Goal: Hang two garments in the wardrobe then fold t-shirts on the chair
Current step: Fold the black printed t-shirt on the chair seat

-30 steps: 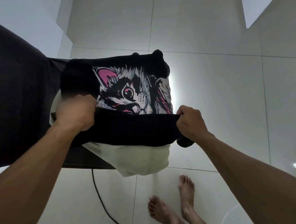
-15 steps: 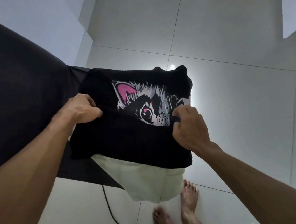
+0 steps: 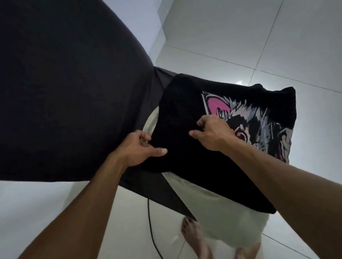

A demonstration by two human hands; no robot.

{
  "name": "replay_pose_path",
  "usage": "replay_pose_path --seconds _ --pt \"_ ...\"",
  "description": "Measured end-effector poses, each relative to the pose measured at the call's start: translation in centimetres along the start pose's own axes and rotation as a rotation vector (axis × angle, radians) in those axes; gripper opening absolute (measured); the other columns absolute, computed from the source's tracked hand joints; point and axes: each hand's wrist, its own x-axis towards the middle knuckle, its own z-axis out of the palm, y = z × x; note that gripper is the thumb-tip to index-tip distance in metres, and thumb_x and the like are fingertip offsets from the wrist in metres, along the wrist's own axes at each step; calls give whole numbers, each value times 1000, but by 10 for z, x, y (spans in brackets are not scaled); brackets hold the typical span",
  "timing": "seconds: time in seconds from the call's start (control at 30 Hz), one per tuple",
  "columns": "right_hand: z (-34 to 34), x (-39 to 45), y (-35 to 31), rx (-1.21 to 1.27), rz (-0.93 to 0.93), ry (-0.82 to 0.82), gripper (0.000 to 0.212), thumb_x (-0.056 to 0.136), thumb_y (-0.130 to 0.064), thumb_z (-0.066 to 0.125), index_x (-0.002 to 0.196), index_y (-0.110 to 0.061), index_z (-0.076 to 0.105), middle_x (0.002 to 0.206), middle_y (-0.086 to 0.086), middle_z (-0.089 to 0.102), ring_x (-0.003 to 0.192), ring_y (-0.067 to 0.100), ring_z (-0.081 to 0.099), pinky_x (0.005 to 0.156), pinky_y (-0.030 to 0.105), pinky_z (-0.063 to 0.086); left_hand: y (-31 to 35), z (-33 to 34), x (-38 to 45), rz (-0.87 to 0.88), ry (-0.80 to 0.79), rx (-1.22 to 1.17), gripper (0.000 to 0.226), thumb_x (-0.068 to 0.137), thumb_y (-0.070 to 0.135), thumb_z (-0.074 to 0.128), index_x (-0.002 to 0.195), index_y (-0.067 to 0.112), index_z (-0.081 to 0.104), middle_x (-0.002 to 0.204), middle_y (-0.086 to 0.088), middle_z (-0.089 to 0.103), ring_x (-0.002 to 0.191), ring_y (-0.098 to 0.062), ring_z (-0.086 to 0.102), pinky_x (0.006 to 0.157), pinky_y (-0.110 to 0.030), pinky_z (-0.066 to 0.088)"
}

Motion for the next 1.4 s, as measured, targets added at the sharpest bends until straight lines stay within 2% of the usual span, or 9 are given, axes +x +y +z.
replay_pose_path --seconds 0.1,0.23,0.4,0.57,0.67,0.9,1.07,1.17,1.4 --pt "-5 2 -1 116 -24 -23 26 94 -44 66 106 -22 61 97 1 66 96 25 65 92 46 53 -33 6 -4 56 -10 112 42 71 25 90 103 18 64 85 5 63 80 -9 61 72 -19 49" --pt "-12 1 -7 161 -34 -2 23 99 -38 60 105 -16 58 92 2 64 83 19 62 76 34 50 -61 9 -5 91 42 228 10 89 33 73 85 26 66 75 13 59 81 -11 59 79 -27 48" --pt "-15 6 -10 236 39 41 26 100 -39 57 110 -14 55 101 11 67 85 24 65 78 40 56 -74 5 -15 20 87 63 35 102 33 53 73 15 56 70 2 54 76 -16 56 71 -29 44" --pt "-13 3 -15 216 40 -25 52 83 -36 81 119 -19 49 104 2 63 93 22 65 84 40 56 -81 19 -18 40 -105 -29 29 89 41 71 109 23 63 99 7 67 93 -9 63 80 -28 53" --pt "-11 3 -15 218 36 45 39 88 -30 77 118 -17 56 103 5 66 90 22 65 80 37 55 -81 19 -14 14 32 37 18 94 33 67 88 17 60 75 3 58 64 -10 54 56 -25 44" --pt "-10 0 -11 147 -37 141 41 98 -43 59 126 -15 48 113 5 59 87 16 56 78 34 44 -77 28 -7 -46 328 78 30 91 32 69 70 16 55 72 -4 63 83 -28 70 81 -42 58" --pt "-21 -31 20 137 -207 273 48 91 -37 72 129 -19 48 102 -1 58 88 15 58 77 22 47 -59 53 -18 -44 580 400 33 88 27 65 116 15 53 113 -10 60 104 -31 60 80 -45 53" --pt "-28 -55 62 38 -267 273 32 88 -32 75 113 -20 58 92 -3 61 83 11 61 74 20 49 -35 74 -27 324 724 490 33 86 27 64 114 16 54 111 -8 58 102 -27 56 80 -43 49" --pt "-51 -83 150 -160 -154 36 17 89 -26 72 93 -26 56 99 -1 61 92 22 60 79 34 52 31 138 -21 593 323 616 64 91 58 57 148 34 37 126 2 45 115 -18 47 95 -40 47"
